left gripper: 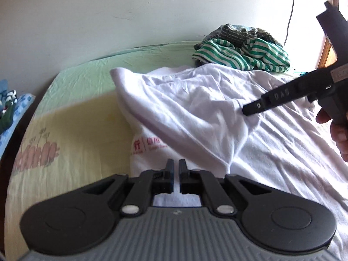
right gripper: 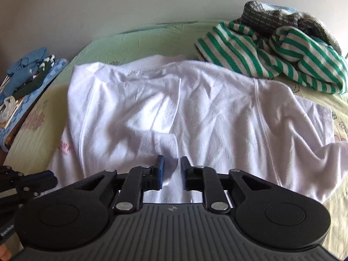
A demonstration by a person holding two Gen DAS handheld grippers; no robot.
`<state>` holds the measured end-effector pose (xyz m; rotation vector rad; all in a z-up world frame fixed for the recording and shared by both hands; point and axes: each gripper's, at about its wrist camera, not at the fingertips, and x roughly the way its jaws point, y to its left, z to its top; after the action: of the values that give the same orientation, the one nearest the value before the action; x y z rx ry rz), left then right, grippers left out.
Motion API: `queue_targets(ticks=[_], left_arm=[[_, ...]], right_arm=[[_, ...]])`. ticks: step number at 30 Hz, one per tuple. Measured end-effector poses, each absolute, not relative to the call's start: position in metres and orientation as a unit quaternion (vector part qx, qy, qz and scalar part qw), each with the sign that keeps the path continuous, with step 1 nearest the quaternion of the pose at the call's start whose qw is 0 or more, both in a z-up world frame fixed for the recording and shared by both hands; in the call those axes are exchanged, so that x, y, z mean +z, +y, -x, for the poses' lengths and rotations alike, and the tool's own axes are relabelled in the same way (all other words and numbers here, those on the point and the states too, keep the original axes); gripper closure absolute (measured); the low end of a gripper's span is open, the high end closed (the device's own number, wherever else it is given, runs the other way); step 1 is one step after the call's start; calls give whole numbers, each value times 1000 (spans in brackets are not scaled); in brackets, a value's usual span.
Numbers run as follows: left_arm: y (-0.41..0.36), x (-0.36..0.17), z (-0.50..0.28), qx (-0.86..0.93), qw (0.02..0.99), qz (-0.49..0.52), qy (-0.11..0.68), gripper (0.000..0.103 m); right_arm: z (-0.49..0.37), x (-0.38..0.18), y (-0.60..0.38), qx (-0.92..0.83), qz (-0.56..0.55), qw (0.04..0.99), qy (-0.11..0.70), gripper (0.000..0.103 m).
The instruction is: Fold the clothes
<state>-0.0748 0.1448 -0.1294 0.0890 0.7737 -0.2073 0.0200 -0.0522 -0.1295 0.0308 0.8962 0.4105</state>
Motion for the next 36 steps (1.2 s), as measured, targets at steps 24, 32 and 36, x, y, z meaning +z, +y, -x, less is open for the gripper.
queue_targets(ticks=[24, 32, 36], left_arm=[[159, -147, 64, -109, 926, -52, 357, 91], [173, -146, 52, -84, 929, -55, 357, 87], [180, -143, 48, -77, 931, -57, 351, 87]], right_arm=[[-117, -142, -24, 90, -7, 928, 362, 101], [-104, -134, -34, 40, -20, 936, 350, 101], [-111, -145, -29, 57, -2, 931, 361, 91]])
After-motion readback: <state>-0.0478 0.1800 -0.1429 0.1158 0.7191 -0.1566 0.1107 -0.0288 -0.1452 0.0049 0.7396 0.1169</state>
